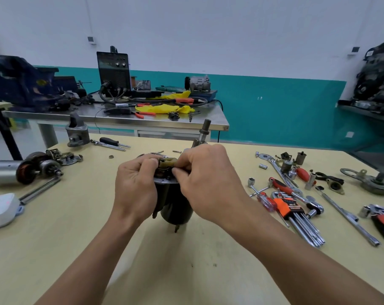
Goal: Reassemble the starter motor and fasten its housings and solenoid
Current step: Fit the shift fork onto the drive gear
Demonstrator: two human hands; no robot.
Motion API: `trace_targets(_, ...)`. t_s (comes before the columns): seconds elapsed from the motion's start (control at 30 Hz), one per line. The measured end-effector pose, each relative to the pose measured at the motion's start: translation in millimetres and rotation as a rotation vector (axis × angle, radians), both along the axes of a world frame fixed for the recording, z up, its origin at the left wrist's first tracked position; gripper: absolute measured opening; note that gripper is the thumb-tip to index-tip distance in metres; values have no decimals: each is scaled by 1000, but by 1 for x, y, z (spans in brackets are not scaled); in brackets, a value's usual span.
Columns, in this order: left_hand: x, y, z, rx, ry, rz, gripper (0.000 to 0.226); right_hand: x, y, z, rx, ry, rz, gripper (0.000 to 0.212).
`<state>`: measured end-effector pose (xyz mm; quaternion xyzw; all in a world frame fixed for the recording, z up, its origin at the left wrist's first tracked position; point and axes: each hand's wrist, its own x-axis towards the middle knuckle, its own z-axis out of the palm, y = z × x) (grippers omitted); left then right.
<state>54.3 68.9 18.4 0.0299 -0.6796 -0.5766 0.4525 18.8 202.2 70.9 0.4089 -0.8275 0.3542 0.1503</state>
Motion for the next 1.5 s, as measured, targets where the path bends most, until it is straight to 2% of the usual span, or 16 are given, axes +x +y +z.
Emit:
trace_targets(0.1, 1, -3, 0, 9, -47, -33, 33, -1, -5, 7, 71, -5, -11, 14)
trace_targets(0.23, 2, -5, 1, 4, -68, -73, 38, -6, -3, 8, 28, -14, 6, 10)
trace_targets(0.3, 0, -7, 1, 19, -90, -89, 39, -8, -1, 3, 7, 41, -3, 10)
trace_targets(0.4, -2, -10, 1, 55, -119, -138, 41, -14, 7, -8, -34, 190, -93, 30)
trace_targets(0.47, -1, -11, 1, 65, -120, -157, 40, -20, 15, -16, -73, 208, -125, 42)
trace_targets(0.63, -3, -10, 2, 74, -112, -151, 41, -36, 22, -40, -350, -81, -102, 46)
trace_targets(0.7, -2, -9, 2, 79, -115, -150, 42, -41, 21, -47, -388, -263, -97, 59)
trace_targets(0.8, -2, -10, 2, 97, -122, -164, 41, -45, 13, -47, -396, -580, 135, 83)
trace_targets(0.83, -1, -10, 2, 105, -126, -175, 41, -46, 10, -45, -401, -611, 215, 79)
trace_targets(0.93, 1, -12, 1, 115, -129, -213, 39, -47, 1, -40, -421, -578, 332, 46)
trace_targets(1.0, 3, -14, 0, 121, -123, -226, 39, -49, -3, -40, -450, -556, 363, 37)
trace_targets(1.17, 3, -20, -3, 90, -124, -175, 40, -48, -11, -44, -440, -425, 353, 35)
trace_targets(1.27, 2, -22, -4, 71, -116, -163, 42, -50, -9, -44, -406, -429, 384, 39)
trace_targets(1.37, 2, -21, -4, 78, -101, -186, 39, -53, -1, -44, -359, -521, 456, 48)
trace_targets(1.43, 3, -21, -4, 113, -106, -193, 40, -57, 3, -44, -415, -623, 532, 50)
trace_targets(1.5, 3, -21, -4, 148, -119, -183, 41, -59, 5, -46, -523, -812, 627, 54)
